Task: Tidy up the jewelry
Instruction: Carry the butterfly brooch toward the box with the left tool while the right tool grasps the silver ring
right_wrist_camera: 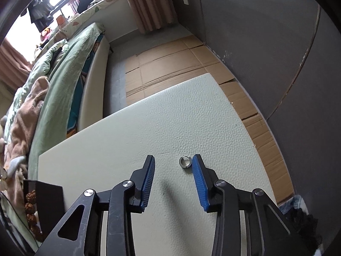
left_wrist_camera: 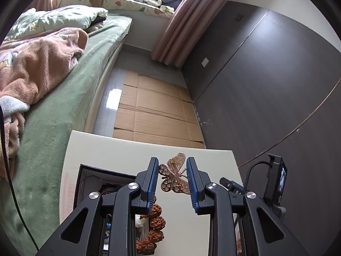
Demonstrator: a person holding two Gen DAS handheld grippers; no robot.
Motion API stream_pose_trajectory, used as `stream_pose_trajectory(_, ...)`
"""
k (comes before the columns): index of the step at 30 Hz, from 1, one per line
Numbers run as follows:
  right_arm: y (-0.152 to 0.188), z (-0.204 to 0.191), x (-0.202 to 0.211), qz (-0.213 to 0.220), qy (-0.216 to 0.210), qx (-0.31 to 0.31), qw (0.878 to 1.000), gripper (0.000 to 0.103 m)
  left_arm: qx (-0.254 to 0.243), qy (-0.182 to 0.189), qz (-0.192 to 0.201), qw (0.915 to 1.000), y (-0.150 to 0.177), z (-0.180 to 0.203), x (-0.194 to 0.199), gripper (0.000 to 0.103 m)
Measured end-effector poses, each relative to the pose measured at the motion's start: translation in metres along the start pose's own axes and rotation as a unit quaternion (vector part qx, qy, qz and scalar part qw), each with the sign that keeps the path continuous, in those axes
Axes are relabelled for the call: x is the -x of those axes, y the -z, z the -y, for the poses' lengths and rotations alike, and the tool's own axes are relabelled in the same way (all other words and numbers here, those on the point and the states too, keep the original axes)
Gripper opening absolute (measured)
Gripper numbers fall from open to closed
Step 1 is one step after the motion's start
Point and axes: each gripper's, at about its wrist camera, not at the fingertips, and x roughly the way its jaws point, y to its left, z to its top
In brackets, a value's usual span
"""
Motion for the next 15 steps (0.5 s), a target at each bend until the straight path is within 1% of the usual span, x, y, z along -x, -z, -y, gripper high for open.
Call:
stream_pose_trajectory(2, 0.001, -0.005, 0.000, 0.004, 0.022, 0.016, 1.000, 0.035, 0.002, 0.001, 0.000, 1.0000, 0.000, -0.001, 0.002, 0.028)
stream_pose_trajectory(3, 0.002, -0.008, 0.000, 0.006, 0.036, 0.026, 0.999, 0.032, 0.002, 0.001, 0.001, 1.0000, -0.001, -0.002, 0.002, 0.028)
stream_pose_trajectory(5, 0.002, -0.013, 0.000, 0.009, 0.059, 0.041, 0.997, 0.023, 0.003, 0.001, 0.001, 1.0000, -0.001, -0.005, 0.003, 0.028)
stream_pose_trajectory(7, 0.003, -0.014, 0.000, 0.013, 0.075, 0.050, 0.996, 0.018, 0.004, 0.000, 0.003, 1.0000, -0.002, -0.007, 0.004, 0.028)
stream_pose_trajectory(8, 0.003, -0.014, 0.001, 0.015, 0.080, 0.053, 0.995, 0.015, 0.004, -0.001, 0.003, 1.0000, -0.002, -0.007, 0.004, 0.028)
stream_pose_trajectory(13, 0.004, -0.014, 0.005, 0.016, 0.084, 0.068, 0.994, 0.015, -0.006, -0.008, 0.003, 0.9999, 0.001, -0.004, 0.005, 0.028)
stream_pose_trajectory(15, 0.005, -0.013, 0.007, 0.009, 0.076, 0.064, 0.995, 0.014, -0.012, -0.014, 0.003, 0.9998, 0.002, -0.001, 0.004, 0.028)
